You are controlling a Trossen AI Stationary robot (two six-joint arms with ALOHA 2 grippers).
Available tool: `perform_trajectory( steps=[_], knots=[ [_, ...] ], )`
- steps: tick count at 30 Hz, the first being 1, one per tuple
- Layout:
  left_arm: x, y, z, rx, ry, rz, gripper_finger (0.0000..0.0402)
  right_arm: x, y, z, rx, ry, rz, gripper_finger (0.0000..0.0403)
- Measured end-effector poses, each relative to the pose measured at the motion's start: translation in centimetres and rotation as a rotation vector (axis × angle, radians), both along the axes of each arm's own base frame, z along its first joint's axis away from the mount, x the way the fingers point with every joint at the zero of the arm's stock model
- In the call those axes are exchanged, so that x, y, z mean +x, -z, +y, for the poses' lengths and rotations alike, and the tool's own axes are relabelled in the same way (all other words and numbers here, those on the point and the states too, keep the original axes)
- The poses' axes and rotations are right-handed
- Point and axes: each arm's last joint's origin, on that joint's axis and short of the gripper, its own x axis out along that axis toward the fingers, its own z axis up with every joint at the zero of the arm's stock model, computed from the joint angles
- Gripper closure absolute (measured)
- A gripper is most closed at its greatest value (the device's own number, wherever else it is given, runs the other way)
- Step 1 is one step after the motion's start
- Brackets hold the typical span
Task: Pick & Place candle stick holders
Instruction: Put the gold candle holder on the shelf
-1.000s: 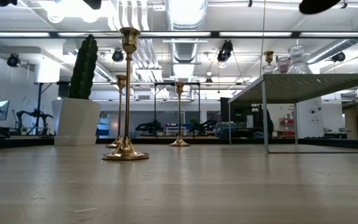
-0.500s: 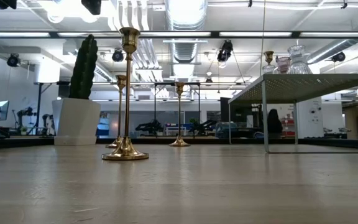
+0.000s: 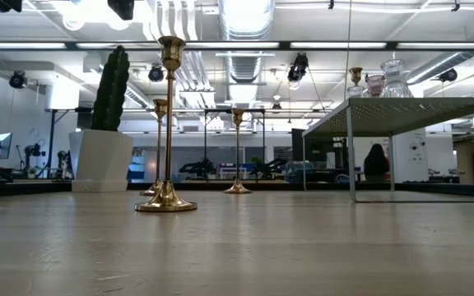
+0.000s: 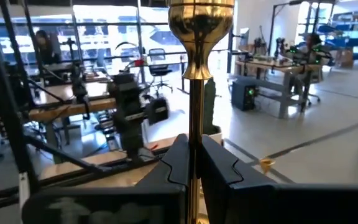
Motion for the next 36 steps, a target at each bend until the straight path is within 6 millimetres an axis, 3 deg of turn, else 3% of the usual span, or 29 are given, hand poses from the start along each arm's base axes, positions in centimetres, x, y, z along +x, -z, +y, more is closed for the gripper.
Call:
perform_trajectory(
  steps=[11, 16, 22, 29, 36],
  knots=[
    [0.0, 0.4, 0.0, 0.003, 0.0, 0.015, 0.0177, -4.2, -9.0, -10.3, -0.033, 0.06, 0.01, 0.0392],
    [0.1, 1.2, 0.0, 0.006, 0.0, 0.038, 0.0177, -6.1, -11.3, -14.2, -0.06, 0.111, 0.025, 0.0392],
    [0.1, 3.2, 0.0, 0.016, 0.0, 0.095, 0.0177, -7.4, -11.7, -16.5, -0.069, 0.0, 0.06, 0.0392],
    [-0.2, 6.5, 0.0, 0.032, 0.0, 0.189, 0.0177, -8.6, -10.1, -18.0, -0.014, -0.245, 0.11, 0.0392],
    [-1.2, 11.1, 0.2, 0.054, 0.0, 0.322, 0.0177, -7.1, -8.4, -15.4, -0.094, -0.321, 0.179, 0.0392]
  ],
)
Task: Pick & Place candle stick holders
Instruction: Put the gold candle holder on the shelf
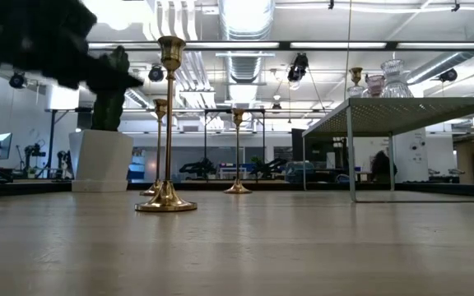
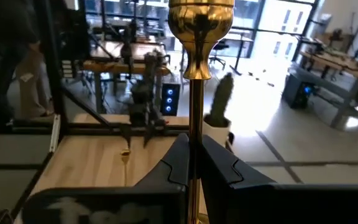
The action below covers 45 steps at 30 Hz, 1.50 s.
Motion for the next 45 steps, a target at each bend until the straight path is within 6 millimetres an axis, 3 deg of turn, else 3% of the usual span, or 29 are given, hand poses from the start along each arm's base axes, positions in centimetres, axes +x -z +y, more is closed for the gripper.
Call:
perform_trajectory(
  steps=[10, 14, 18, 21, 24, 29, 33, 38, 45],
  knots=[
    [-2.9, 7.4, 0.5, 0.042, 0.001, 0.255, 0.0177, 2.8, 0.8, 4.7, -0.104, -0.134, -0.031, 0.0392],
    [-4.0, 9.1, 0.7, 0.075, 0.0, 0.48, 0.0177, 4.2, 1.4, 5.9, -0.088, -0.233, -0.037, 0.0392],
    [-4.2, 9.5, 0.7, 0.076, -0.002, 0.502, 0.0177, 6.9, 2.4, 7.3, -0.074, -0.383, -0.001, 0.0392],
    [-4.2, 9.4, 0.7, 0.076, -0.003, 0.498, 0.0177, 9.3, 3.1, 6.9, -0.112, -0.326, 0.072, 0.0392],
    [-4.2, 9.4, 0.7, 0.076, -0.003, 0.498, 0.0177, 10.3, 3.3, 4.6, -0.127, -0.156, 0.146, 0.0392],
    [-4.2, 9.4, 0.7, 0.077, -0.003, 0.499, 0.0177, 8.3, 2.6, 0.3, -0.005, 0.241, 0.151, 0.0392],
    [-4.2, 9.4, 0.7, 0.077, -0.003, 0.499, 0.0177, 5.0, 3.4, -1.3, 0.126, 0.553, 0.094, 0.0392],
    [-4.2, 9.4, 0.7, 0.077, -0.003, 0.499, 0.0177, 1.4, 5.8, -1.9, 0.271, 0.614, 0.004, 0.0392],
    [-4.2, 9.4, 0.7, 0.077, -0.003, 0.499, 0.0177, 2.0, 10.6, -1.6, 0.293, 0.531, 0.036, 0.0392]
  ],
)
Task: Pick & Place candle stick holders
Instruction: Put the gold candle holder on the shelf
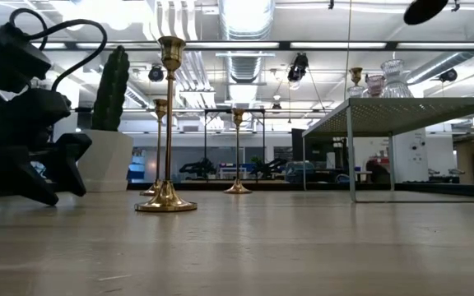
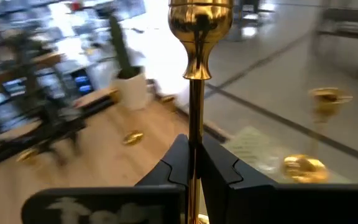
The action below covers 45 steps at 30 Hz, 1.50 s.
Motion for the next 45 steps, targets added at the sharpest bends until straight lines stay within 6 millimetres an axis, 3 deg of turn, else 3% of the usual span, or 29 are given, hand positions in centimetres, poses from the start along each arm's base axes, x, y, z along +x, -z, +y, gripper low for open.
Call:
perform_trajectory(
  steps=[18, 26, 34, 38, 41, 45],
  knots=[
    [0.0, 0.0, 0.0, 0.0, 0.0, -0.001, 0.0177, -0.1, 8.5, 0.8, 0.091, -0.308, -0.092, 0.0392],
    [0.0, 0.0, 0.0, 0.0, 0.0, -0.001, 0.0177, 0.3, 11.0, 1.2, -0.007, -0.469, -0.122, 0.0392],
    [0.0, 0.0, 0.0, 0.0, 0.0, -0.001, 0.0177, -1.1, 13.4, 1.0, -0.083, -0.495, -0.202, 0.0392],
    [0.0, 0.0, 0.0, 0.0, 0.0, -0.001, 0.0177, -2.1, 13.2, 1.0, -0.111, -0.522, -0.287, 0.0392],
    [0.0, 0.0, 0.0, 0.0, 0.0, -0.001, 0.0177, -2.1, 13.4, 0.8, -0.086, -0.46, -0.265, 0.0392],
    [0.0, 0.0, 0.0, 0.0, 0.001, -0.003, 0.0177, -0.5, 14.0, 0.7, 0.013, -0.315, -0.272, 0.0392]
  ],
)
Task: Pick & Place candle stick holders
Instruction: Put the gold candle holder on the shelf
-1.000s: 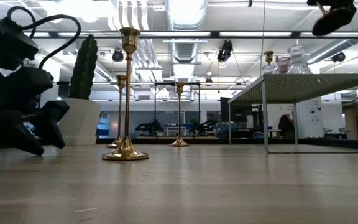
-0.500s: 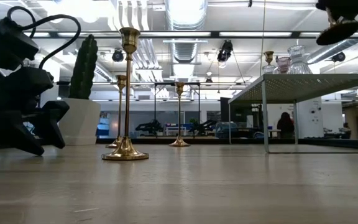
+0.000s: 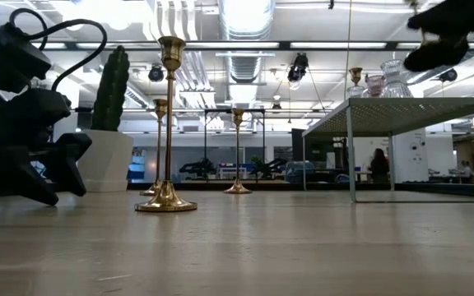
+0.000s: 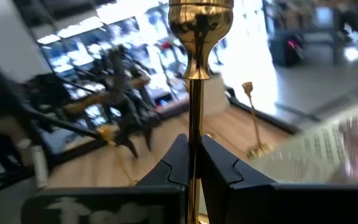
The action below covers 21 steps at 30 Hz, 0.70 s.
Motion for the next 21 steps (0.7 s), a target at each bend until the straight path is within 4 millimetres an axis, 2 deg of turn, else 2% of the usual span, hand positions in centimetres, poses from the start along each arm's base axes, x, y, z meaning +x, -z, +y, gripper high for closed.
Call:
perform_trajectory(
  steps=[5, 15, 21],
  knots=[
    [0.0, -0.1, 0.0, 0.0, 0.0, -0.002, 0.0177, 1.8, 1.5, 0.0, 0.05, 0.081, 0.022, 0.0392],
    [0.0, -0.1, 0.0, -0.001, 0.0, -0.004, 0.0177, 3.1, 4.1, 0.3, 0.093, 0.063, 0.061, 0.0392],
    [0.0, -0.1, 0.0, -0.001, 0.0, -0.004, 0.0177, 3.3, 4.2, 0.4, 0.047, 0.011, 0.044, 0.0392]
  ],
)
